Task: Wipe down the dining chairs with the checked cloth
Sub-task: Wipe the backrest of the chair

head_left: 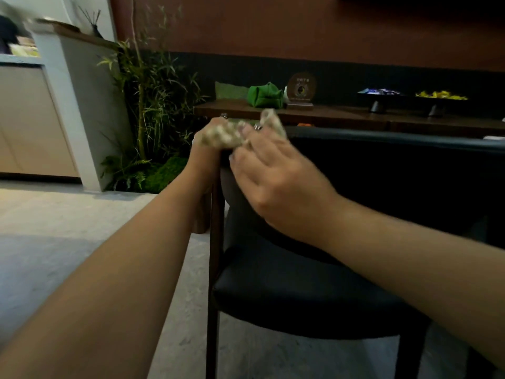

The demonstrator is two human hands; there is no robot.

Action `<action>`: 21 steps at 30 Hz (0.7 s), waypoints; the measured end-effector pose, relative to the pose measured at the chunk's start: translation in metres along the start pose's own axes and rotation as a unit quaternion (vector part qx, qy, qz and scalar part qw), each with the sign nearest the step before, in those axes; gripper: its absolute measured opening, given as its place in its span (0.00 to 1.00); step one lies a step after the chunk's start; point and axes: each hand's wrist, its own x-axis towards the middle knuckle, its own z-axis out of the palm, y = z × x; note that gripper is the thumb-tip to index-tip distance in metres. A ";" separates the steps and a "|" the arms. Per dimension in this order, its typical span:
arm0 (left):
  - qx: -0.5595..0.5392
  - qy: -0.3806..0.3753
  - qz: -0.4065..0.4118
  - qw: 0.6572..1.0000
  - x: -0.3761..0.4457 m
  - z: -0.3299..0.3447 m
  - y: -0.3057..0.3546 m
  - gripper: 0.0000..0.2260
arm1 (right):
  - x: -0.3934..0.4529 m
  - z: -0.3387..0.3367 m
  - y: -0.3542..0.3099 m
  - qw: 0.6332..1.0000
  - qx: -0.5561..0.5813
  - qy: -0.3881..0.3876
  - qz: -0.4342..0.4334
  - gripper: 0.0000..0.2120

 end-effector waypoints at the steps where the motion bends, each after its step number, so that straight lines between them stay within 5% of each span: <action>1: -0.009 0.024 -0.013 1.000 -0.002 0.002 0.005 0.08 | -0.010 0.009 -0.008 1.000 0.007 -0.007 -0.029 0.15; 5: 0.022 0.090 -0.024 0.995 -0.004 0.012 0.016 0.13 | -0.059 0.023 -0.032 0.960 0.007 -0.202 -0.195 0.08; 8: 0.115 0.080 0.053 0.989 -0.004 0.008 0.015 0.14 | -0.064 0.006 -0.013 0.981 0.095 -0.096 -0.141 0.10; 11: 0.207 0.064 0.168 0.962 -0.009 -0.002 0.017 0.14 | -0.045 -0.025 0.028 0.995 0.090 0.023 -0.033 0.13; 13: 0.222 0.033 0.247 0.943 -0.019 0.006 0.023 0.15 | -0.050 -0.020 0.025 0.995 0.059 0.068 -0.034 0.11; 18: 0.260 0.032 0.297 0.918 -0.032 0.034 0.035 0.25 | -0.116 0.014 -0.022 0.952 0.053 -0.181 -0.241 0.04; 21: 0.259 0.105 0.335 0.900 -0.028 0.039 0.025 0.23 | -0.109 0.007 -0.007 0.974 0.128 -0.071 -0.173 0.08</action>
